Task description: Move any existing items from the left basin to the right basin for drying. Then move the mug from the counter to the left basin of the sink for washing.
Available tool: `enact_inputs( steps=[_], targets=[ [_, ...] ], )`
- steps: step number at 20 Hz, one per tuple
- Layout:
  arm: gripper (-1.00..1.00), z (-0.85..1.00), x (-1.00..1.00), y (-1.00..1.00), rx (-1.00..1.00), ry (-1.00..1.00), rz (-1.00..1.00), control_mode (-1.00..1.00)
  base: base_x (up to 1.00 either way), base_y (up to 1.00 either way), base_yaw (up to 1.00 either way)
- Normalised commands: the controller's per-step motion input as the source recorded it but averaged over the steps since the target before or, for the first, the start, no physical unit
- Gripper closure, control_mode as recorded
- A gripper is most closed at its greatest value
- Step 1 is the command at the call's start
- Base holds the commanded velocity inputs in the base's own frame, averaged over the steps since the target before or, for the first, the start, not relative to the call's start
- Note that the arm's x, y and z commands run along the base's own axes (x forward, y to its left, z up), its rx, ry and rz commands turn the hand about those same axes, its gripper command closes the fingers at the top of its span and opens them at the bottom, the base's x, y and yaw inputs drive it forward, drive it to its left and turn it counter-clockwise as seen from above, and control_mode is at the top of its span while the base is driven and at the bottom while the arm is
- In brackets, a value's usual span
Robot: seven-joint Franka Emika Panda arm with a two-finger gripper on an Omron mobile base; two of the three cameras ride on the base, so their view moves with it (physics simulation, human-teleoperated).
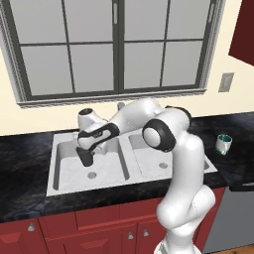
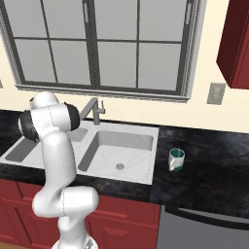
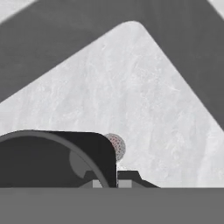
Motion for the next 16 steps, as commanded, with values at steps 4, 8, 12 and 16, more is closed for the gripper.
enact_inputs(
  steps=[4,8,12,16],
  targets=[
    [1.00,0.46,-0.19,-0.16,0.00,0.00,-0.06,-1.00,0.00,0.00,0.00],
    [1.00,0.49,-0.20,-0.09,0.00,0.00,-0.05,-1.00,0.00,0.00,0.00],
    [1.00,0.54,-0.24,-0.09,0.00,0.00,-0.04,-1.00,0.00,0.00,0.00],
    [1.00,0.46,-0.28,-0.16,0.00,0.00,-0.04,-1.00,0.00,0.00,0.00]
  ],
)
